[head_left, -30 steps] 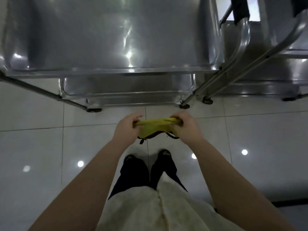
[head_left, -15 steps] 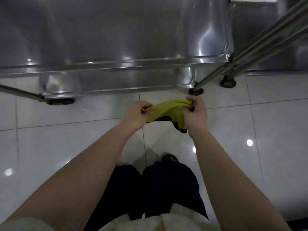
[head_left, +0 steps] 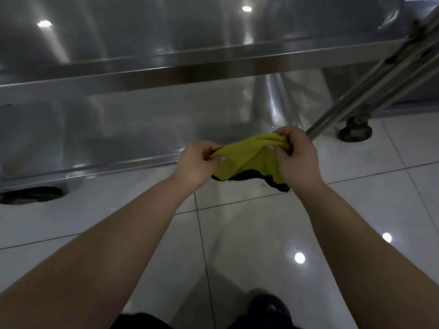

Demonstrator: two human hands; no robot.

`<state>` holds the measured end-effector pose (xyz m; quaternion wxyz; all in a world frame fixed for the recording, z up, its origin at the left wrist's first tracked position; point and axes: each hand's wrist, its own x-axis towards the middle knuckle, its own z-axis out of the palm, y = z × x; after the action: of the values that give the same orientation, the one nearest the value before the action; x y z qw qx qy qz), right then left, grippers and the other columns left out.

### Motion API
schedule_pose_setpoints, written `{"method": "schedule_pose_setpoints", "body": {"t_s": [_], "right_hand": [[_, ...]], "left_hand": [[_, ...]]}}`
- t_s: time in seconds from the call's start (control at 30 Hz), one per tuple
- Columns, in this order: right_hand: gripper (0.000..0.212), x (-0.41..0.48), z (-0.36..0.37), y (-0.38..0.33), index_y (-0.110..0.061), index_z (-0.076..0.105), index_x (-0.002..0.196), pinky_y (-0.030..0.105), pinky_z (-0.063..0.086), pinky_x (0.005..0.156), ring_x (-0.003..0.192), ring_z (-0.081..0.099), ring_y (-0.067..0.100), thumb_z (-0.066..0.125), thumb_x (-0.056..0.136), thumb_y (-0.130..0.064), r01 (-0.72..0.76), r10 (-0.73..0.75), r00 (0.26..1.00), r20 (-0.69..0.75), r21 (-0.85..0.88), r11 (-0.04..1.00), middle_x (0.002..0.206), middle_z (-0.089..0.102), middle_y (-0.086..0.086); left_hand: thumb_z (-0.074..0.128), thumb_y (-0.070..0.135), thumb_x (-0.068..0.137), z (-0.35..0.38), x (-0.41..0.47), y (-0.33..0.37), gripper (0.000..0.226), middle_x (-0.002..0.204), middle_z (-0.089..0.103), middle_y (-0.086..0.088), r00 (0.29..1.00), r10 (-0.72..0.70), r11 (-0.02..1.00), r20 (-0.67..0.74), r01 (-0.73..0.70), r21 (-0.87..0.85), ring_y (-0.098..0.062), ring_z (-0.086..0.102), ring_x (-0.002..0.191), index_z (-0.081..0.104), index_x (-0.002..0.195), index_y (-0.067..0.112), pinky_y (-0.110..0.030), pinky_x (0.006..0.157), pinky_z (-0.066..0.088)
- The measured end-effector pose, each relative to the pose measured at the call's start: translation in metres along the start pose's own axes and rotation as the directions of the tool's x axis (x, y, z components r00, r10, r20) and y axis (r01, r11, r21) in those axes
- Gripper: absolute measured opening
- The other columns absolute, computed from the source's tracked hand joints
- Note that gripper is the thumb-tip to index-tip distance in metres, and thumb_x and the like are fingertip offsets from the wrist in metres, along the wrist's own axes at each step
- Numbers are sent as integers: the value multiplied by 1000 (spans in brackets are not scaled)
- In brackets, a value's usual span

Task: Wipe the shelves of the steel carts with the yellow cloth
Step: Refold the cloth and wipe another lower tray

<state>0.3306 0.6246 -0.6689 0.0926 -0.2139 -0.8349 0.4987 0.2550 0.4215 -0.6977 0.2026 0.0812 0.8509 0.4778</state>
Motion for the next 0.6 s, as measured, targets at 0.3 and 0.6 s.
{"method": "schedule_pose_setpoints", "body": {"t_s": [0.3, 0.6], "right_hand": [[49, 94, -1, 11, -17, 40, 144, 34, 31, 107, 128, 40, 33, 50, 96, -12, 100, -100, 995, 29, -552, 828, 141, 46, 13], [94, 95, 83, 60, -8, -6, 154, 59, -15, 113, 143, -19, 47, 31, 92, -68, -171, 305, 951, 51, -734, 658, 160, -15, 19]], "left_hand": [[63, 25, 90, 43, 69, 15, 27, 109, 69, -3, 985, 174, 954, -8, -166, 250, -19, 63, 100, 67, 116, 21, -20, 82, 46], [33, 35, 102, 1, 85, -64, 48, 161, 18, 0, 940, 336, 501, 54, -227, 835, -27, 0, 150, 33, 150, 29, -45, 119, 0]]}}
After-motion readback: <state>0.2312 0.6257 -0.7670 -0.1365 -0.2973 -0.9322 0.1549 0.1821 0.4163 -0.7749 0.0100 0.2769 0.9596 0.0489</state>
